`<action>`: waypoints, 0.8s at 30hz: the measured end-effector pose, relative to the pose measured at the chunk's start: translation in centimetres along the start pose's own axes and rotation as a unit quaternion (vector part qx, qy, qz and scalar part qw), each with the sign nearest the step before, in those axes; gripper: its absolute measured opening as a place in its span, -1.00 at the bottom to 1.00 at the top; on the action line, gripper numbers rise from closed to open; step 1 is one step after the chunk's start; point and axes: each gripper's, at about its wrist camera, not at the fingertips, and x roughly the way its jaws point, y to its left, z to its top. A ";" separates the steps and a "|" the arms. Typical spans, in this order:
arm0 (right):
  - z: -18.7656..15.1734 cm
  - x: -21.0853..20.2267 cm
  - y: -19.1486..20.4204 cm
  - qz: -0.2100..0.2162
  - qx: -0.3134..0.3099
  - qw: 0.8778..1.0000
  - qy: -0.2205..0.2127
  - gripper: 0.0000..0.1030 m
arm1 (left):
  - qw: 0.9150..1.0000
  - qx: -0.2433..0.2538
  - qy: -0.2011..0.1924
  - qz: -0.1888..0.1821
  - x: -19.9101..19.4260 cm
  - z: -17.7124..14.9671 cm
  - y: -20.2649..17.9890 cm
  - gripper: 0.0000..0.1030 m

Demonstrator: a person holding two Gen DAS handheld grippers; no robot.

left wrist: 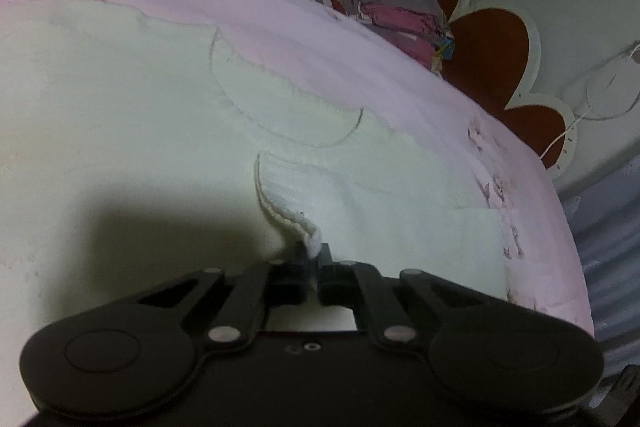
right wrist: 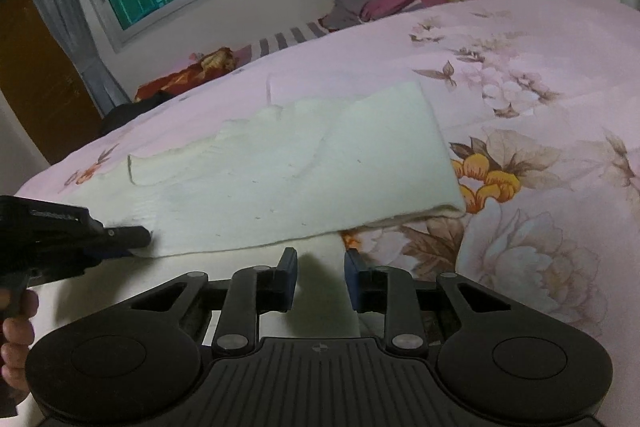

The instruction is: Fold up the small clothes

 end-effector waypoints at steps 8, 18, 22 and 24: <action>0.0 0.8 -0.1 -0.003 0.005 1.000 0.002 -0.48 | 0.998 0.014 -0.057 0.013 -5.8 1.8 3.0 -0.93; 0.3 1.4 0.5 -0.024 0.002 1.000 -0.001 -0.48 | 0.995 0.002 -0.089 0.051 -9.2 2.6 7.7 -0.93; 0.3 1.5 0.7 -0.030 -0.003 1.000 0.000 -0.48 | 0.994 -0.001 -0.093 0.057 -9.8 2.7 8.9 -0.93; 0.3 1.5 0.8 -0.032 -0.004 0.999 -0.001 -0.48 | 0.994 0.000 -0.092 0.061 -9.9 2.7 9.3 -0.93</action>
